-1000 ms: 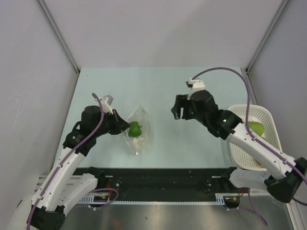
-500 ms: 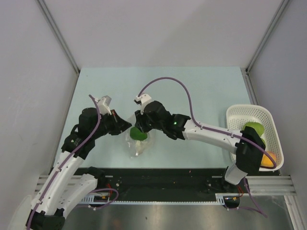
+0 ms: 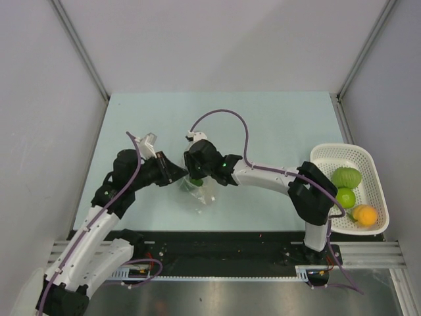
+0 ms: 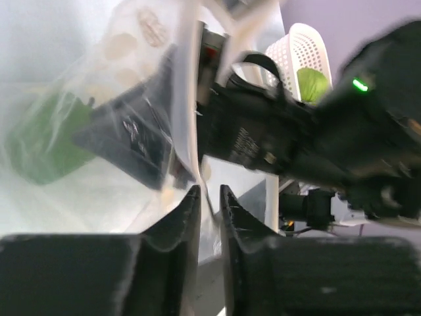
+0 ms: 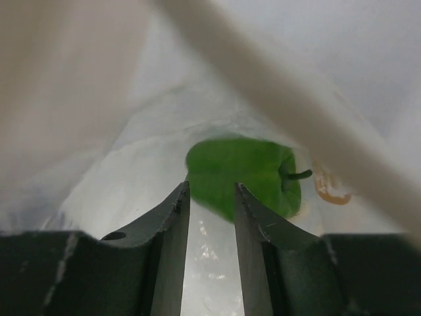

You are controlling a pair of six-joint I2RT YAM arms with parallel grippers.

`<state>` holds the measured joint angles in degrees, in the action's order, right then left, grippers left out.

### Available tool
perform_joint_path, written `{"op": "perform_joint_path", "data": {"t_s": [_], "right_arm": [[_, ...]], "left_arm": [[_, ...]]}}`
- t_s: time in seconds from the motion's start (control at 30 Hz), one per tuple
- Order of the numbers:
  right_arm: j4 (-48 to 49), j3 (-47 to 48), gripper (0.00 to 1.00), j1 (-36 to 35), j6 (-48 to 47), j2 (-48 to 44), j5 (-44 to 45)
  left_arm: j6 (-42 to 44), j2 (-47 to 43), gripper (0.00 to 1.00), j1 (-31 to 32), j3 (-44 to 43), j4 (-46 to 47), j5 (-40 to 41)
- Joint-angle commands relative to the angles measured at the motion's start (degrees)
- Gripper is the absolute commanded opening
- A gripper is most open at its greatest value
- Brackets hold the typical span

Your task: Open the zip-top bag and remove the fake food

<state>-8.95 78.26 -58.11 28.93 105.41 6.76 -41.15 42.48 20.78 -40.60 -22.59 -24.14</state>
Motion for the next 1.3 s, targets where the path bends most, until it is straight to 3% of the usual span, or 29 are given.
{"op": "perform_joint_path", "data": {"t_s": [0.0,0.03,0.17,0.2,0.27,0.33,0.47,0.57,0.63,0.8,1.0,1.13,1.27], "right_arm": [[3.58,2.07,0.38,2.03,2.37,3.22,-1.22],[3.94,2.07,0.39,2.12,1.32,3.66,-1.92],[4.12,1.72,0.44,2.73,-0.18,4.11,-3.51],[3.94,1.37,0.49,3.17,-0.27,4.02,-3.77],[3.33,1.02,0.52,3.79,-0.28,4.02,-6.14],[2.10,0.50,0.57,4.40,-0.54,3.58,-8.15],[0.26,-1.26,0.77,4.23,-2.82,1.83,-9.05],[-0.63,-2.05,0.85,4.14,-3.97,1.47,-9.05],[-0.80,-2.41,0.86,4.32,-4.58,1.47,-10.01],[0.60,-3.20,0.88,4.14,-5.02,2.43,-14.93],[3.58,-3.55,0.88,4.05,-4.49,6.03,-16.69],[7.19,-3.55,0.86,4.40,-4.58,8.06,-17.14],[7.55,-3.46,0.78,4.93,-4.58,9.11,-18.01]], "left_arm": [[0.53,-0.29,0.34,0.58,-1.58,2.29,-1.53],[0.98,-0.47,0.45,0.58,-2.63,1.24,-0.91],[4.40,0.06,0.50,0.49,-7.12,-5.78,5.84],[4.67,0.58,0.49,0.23,-7.91,-7.54,8.73],[4.58,2.16,0.34,-0.29,-9.23,-13.43,15.86],[4.32,6.02,0.26,-1.26,-7.58,-14.76,18.77],[1.78,13.23,0.22,-3.02,-2.83,-9.32,14.21],[0.54,15.00,0.28,-3.02,0.60,-8.61,17.18],[0.10,14.22,0.35,-3.02,3.84,-6.43,17.46],[-2.18,17.54,0.33,-2.93,8.60,0.69,10.28],[-0.43,22.82,0.33,-2.76,8.26,4.75,10.07],[1.24,21.78,0.43,-2.67,6.32,2.03,10.95],[1.86,16.77,0.54,-2.67,6.76,-2.27,10.78]]}}
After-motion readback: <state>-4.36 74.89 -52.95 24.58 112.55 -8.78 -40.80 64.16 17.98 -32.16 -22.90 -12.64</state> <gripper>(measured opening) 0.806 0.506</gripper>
